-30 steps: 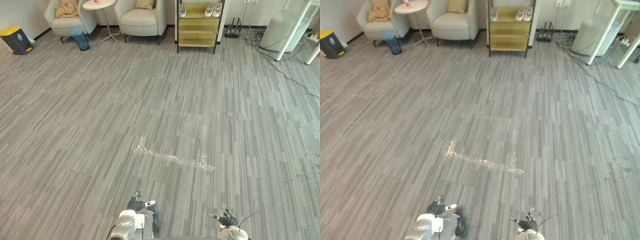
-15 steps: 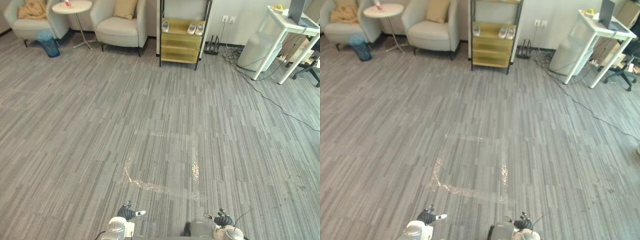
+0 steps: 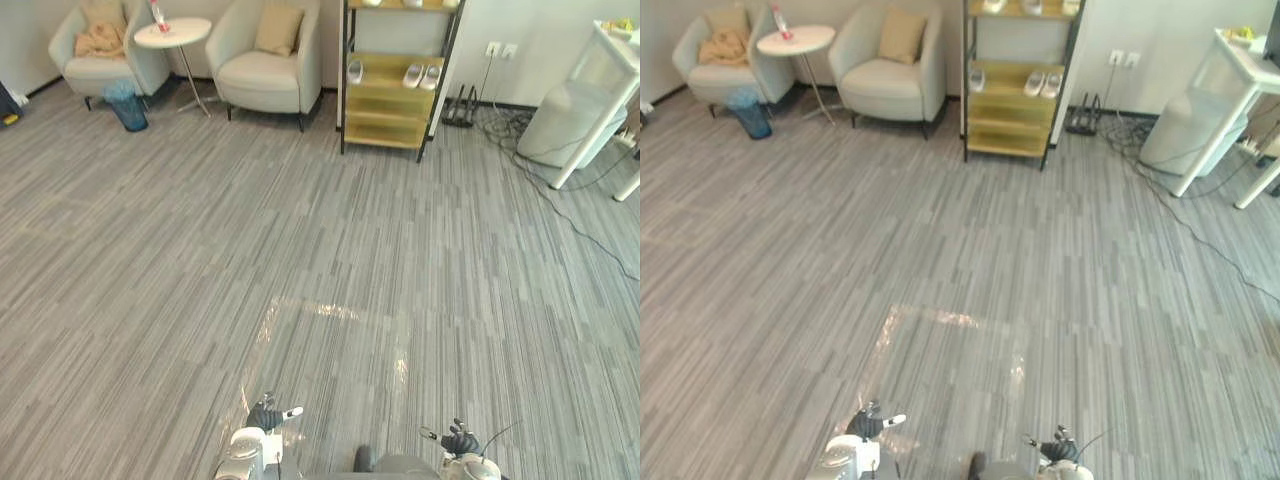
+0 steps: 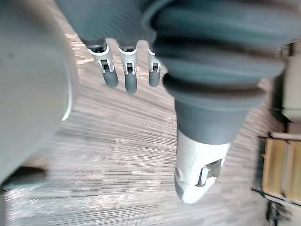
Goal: Pick up cushions and gather them together orderly.
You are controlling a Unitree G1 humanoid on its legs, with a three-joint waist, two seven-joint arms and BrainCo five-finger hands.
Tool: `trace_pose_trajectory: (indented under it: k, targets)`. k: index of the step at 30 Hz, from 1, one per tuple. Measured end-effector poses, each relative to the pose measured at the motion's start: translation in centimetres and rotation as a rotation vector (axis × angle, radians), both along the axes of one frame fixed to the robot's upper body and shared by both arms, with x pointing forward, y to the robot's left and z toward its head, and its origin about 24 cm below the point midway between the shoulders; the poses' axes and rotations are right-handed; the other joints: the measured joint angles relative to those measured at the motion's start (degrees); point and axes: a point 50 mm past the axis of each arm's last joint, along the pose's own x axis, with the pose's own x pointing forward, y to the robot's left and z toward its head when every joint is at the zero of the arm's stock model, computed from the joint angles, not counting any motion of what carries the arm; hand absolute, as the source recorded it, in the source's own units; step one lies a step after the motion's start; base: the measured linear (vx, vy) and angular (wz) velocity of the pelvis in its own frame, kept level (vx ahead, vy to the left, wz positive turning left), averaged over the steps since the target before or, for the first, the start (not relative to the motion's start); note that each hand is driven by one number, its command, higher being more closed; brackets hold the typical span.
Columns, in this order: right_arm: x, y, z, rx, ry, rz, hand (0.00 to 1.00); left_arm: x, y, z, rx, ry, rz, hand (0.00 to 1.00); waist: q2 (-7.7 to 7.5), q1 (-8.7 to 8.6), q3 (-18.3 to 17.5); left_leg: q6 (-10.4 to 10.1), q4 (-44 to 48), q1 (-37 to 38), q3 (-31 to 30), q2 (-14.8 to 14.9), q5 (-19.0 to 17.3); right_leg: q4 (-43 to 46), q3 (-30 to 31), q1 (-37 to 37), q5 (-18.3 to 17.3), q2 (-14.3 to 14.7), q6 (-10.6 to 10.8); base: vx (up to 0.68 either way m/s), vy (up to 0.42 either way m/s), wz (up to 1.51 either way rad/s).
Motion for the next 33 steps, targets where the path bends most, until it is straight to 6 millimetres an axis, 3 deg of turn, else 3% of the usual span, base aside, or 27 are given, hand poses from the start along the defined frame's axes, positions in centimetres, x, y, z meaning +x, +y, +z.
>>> trace_pose_trajectory:
  k: [1, 2, 3, 4, 5, 6, 7, 8, 9, 10, 11, 12, 14, 16, 17, 18, 19, 21, 23, 26, 27, 28, 30, 31, 32, 33]
  targets:
    - [0.0, -0.2, 0.0, -0.006, 0.001, 0.001, 0.0, 0.0, -0.1, 0.0, -0.001, -0.004, -0.008, 0.0, 0.07, 0.31, -0.12, -0.87, -13.05, 0.17, -2.03, -3.73, 3.44, -0.73, 0.99, 1.1, -0.95, -0.94, 1.14, 0.46, 0.112, -0.48]
    - [0.0, -0.4, 0.0, -0.011, 0.005, 0.003, 0.0, 0.0, -0.2, 0.0, 0.0, -0.002, -0.015, 0.0, 0.46, 0.91, -0.31, -1.14, -21.25, 1.2, -4.12, -5.45, 12.22, -1.47, 2.85, 2.15, -1.95, -1.04, 2.46, 0.46, 0.112, -0.59]
    - [0.1, -0.3, 0.0, -0.009, 0.006, 0.006, 0.0, -0.1, -0.2, 0.0, 0.0, -0.001, -0.013, 0.0, 0.45, 1.19, -0.36, -0.15, -21.75, 1.89, -4.31, -5.69, 14.68, -1.49, 3.72, 2.57, -2.38, -1.02, 3.08, 0.59, 0.134, -0.5]
    - [0.1, 0.5, -0.2, 0.01, 0.011, 0.016, 0.0, 0.1, 0.4, 0.1, 0.017, -0.004, -0.016, 0.0, -0.9, 0.94, -0.86, 2.58, -21.32, 2.35, -3.64, -7.41, 14.33, -1.73, 4.88, 3.47, -3.05, -2.61, 3.97, 0.52, 0.081, -0.17]
    - [0.0, 0.8, -0.3, 0.016, 0.019, 0.023, 0.0, 0.1, 0.9, 0.0, 0.037, 0.006, -0.037, 0.0, -2.48, 0.32, -1.02, 3.97, -19.2, 1.7, -3.26, -8.6, 11.64, -0.8, 5.24, 3.4, -3.37, -4.01, 4.61, 0.61, 0.105, -0.01]
    - [-0.1, 0.7, -0.3, 0.015, 0.023, 0.023, 0.0, 0.2, 0.9, 0.0, 0.04, 0.004, -0.044, 0.0, -2.61, 0.44, -0.96, 4.25, -18.17, 1.82, -2.91, -8.64, 10.38, 0.9, 5.58, 3.09, -3.63, -4.42, 5.03, 0.56, 0.126, -0.1]
    - [-0.4, 0.6, -0.4, 0.011, 0.036, 0.028, 0.0, 0.2, 0.9, 0.0, 0.039, 0.009, -0.049, 0.0, -2.64, 0.69, -1.22, 4.62, -17.94, 4.47, -1.79, -8.63, 7.54, 11.2, 7.69, -0.03, -4.71, -4.8, 6.71, 0.35, 0.098, -0.2]
    - [-0.5, 0.6, -0.4, 0.011, 0.037, 0.029, 0.0, 0.1, 1.0, -0.1, 0.041, 0.015, -0.048, 0.0, -2.71, 0.72, -1.27, 4.71, -18.66, 5.6, -1.49, -8.75, 7.12, 14.33, 8.1, -0.85, -4.75, -5.0, 6.91, 0.43, 0.116, -0.35]
    - [-0.5, 0.8, -0.5, 0.017, 0.037, 0.029, 0.0, -0.4, 1.4, -0.3, 0.052, 0.035, -0.051, 0.0, -2.84, 0.6, -1.33, 5.09, -20.82, 9.8, -0.84, -9.25, 6.11, 24.32, 8.21, -4.13, -4.12, -5.88, 9.78, 0.25, 0.056, -0.28]
    - [-0.6, 1.0, -0.5, 0.022, 0.039, 0.03, 0.0, -0.6, 1.5, -0.4, 0.056, 0.045, -0.058, 0.0, -2.93, 0.59, -1.37, 5.26, -21.85, 11.91, -0.55, -9.5, 5.65, 28.99, 8.04, -5.66, -4.9, -6.35, 10.63, 0.52, 0.072, -0.34]
    - [-0.7, 1.1, -0.6, 0.025, 0.042, 0.032, 0.0, -1.1, 1.9, -0.7, 0.075, 0.068, -0.077, 0.0, -3.01, 0.16, -1.73, 5.43, -24.53, 16.53, -0.11, -10.03, 4.55, 37.11, 5.08, -9.48, -7.83, -8.01, 9.44, 0.43, 0.03, -0.18]
    - [-0.7, 1.0, -0.6, 0.024, 0.042, 0.033, 0.0, -1.2, 2.0, -0.7, 0.078, 0.073, -0.077, 0.0, -2.97, 0.01, -1.74, 5.47, -25.04, 17.45, -0.11, -10.03, 4.48, 37.59, 3.86, -10.12, -8.36, -8.41, 8.81, 0.5, 0.005, -0.07]
    - [-0.4, 0.9, -0.4, 0.019, 0.032, 0.035, 0.0, -1.4, 2.8, -0.8, 0.097, 0.087, -0.07, 0.0, -2.84, -0.48, -1.74, 5.46, -27.26, 21.04, -0.67, -8.97, 4.42, 31.91, -2.08, -14.73, -10.33, -7.77, 5.54, 0.39, -0.058, 0.13]
    - [-0.2, 0.8, -0.3, 0.016, 0.025, 0.034, 0.0, -1.3, 2.8, -0.8, 0.095, 0.089, -0.066, 0.0, -2.55, -0.6, -1.6, 5.43, -27.24, 21.84, -1.75, -7.81, 4.4, 25.15, -2.45, -16.1, -9.59, -5.89, 5.09, 0.31, -0.123, 0.27]
    - [-0.2, 0.8, -0.3, 0.015, 0.023, 0.035, 0.0, -1.5, 2.9, -0.8, 0.094, 0.095, -0.064, 0.0, -2.46, -0.75, -1.62, 5.09, -27.19, 22.61, -2.35, -6.98, 4.2, 14.96, -1.64, -16.21, -5.47, -3.85, 4.8, 0.34, -0.152, 0.39]
    - [-0.6, 0.9, -0.5, 0.018, 0.033, 0.033, 0.0, -1.8, 3.2, -0.9, 0.099, 0.103, -0.059, 0.0, -3.41, -0.74, -2.15, 3.59, -26.83, 23.12, -2.69, -7.76, 3.27, 7.37, -0.2, -16.0, 2.78, -3.4, 3.51, 0.35, -0.158, 0.42]
    - [-1.1, 0.3, -0.5, 0.009, 0.043, 0.02, 0.0, -2.2, 2.8, -1.1, 0.085, 0.121, -0.048, 0.0, -2.87, -0.89, -2.63, 1.71, -26.06, 24.23, -4.07, -6.87, 0.91, 8.0, 0.07, -15.84, 6.93, -2.6, 2.17, 0.37, -0.145, 0.23]
    - [-1.4, -0.4, -0.5, -0.008, 0.055, 0.014, 0.0, -2.7, 2.0, -1.3, 0.058, 0.129, -0.032, 0.0, -1.09, -0.47, -3.93, 1.34, -23.48, 23.92, -4.52, -5.25, 0.42, 5.31, 0.29, -13.92, 6.75, -1.11, 1.92, 0.42, -0.191, 0.01]
    - [-1.5, -0.9, -0.4, -0.021, 0.057, 0.011, 0.0, -2.3, 1.7, -1.2, 0.048, 0.121, -0.029, 0.0, 0.19, -0.49, -3.12, -0.34, -15.89, 21.76, -4.75, -3.83, -0.6, 1.29, 0.17, -9.85, 6.39, 0.0, 1.37, 0.26, -0.155, -0.02]
    - [-2.1, -1.2, -0.4, -0.025, 0.071, -0.005, 0.0, -2.0, 1.3, -1.2, 0.028, 0.113, 0.0, 0.0, 0.37, -0.19, -2.68, -2.07, 4.78, 14.08, -4.41, -1.27, -1.36, -1.69, 0.41, -4.55, 5.38, 0.5, 0.15, 0.21, -0.046, -0.02]
    - [-2.2, -1.2, -0.5, -0.025, 0.073, -0.005, 0.0, -2.0, 1.3, -1.2, 0.026, 0.112, -0.001, 0.0, 0.51, -0.2, -2.59, -1.65, 5.72, 13.46, -4.22, -1.04, -2.51, -1.84, 0.53, -3.64, 5.04, 0.5, 0.05, 0.24, 0.018, -0.07]
    - [-2.3, -1.4, -0.5, -0.028, 0.076, -0.011, 0.0, -1.9, 1.1, -1.1, 0.021, 0.106, -0.002, 0.0, 0.7, -0.23, -2.5, -0.61, 4.78, 12.25, -4.08, -0.87, -4.67, -2.13, 0.96, -2.25, 4.56, 0.32, 0.24, 0.17, 0.06, -0.19]
    - [-2.3, -1.6, -0.4, -0.026, 0.07, -0.042, 0.0, -1.6, 1.1, -1.0, 0.02, 0.091, -0.002, 0.0, 0.58, 0.24, -2.42, -0.49, -3.16, 10.39, -5.81, -2.3, -5.33, -2.15, 2.17, -1.74, 4.11, -0.72, 1.02, 0.14, 0.104, -0.31]
    - [-2.3, -1.7, -0.4, -0.028, 0.07, -0.045, 0.0, -1.6, 1.0, -0.9, 0.019, 0.09, -0.003, 0.0, 0.66, 0.13, -2.47, -0.95, -11.27, 9.89, -8.67, -3.74, -3.63, -2.04, 2.83, -1.78, 3.69, -1.34, 2.14, 0.13, 0.163, -0.37]
    - [-2.7, -2.2, -0.4, -0.041, 0.083, -0.048, 0.0, -1.6, 1.0, -0.9, 0.018, 0.088, -0.003, 0.0, 1.33, 0.23, -2.54, -1.38, -16.24, 10.05, -10.62, -4.2, 3.43, -1.94, 3.91, -1.76, 3.29, -1.15, 3.25, 0.13, 0.163, -0.37]
    - [-2.9, -2.0, -0.5, -0.034, 0.091, -0.05, 0.0, -1.6, 1.0, -0.9, 0.019, 0.088, -0.001, 0.0, 0.94, 0.29, -2.72, -1.25, -17.03, 10.79, -10.18, -4.77, 3.34, -2.11, 4.51, -1.34, 3.21, -1.53, 3.75, 0.15, 0.15, -0.28]
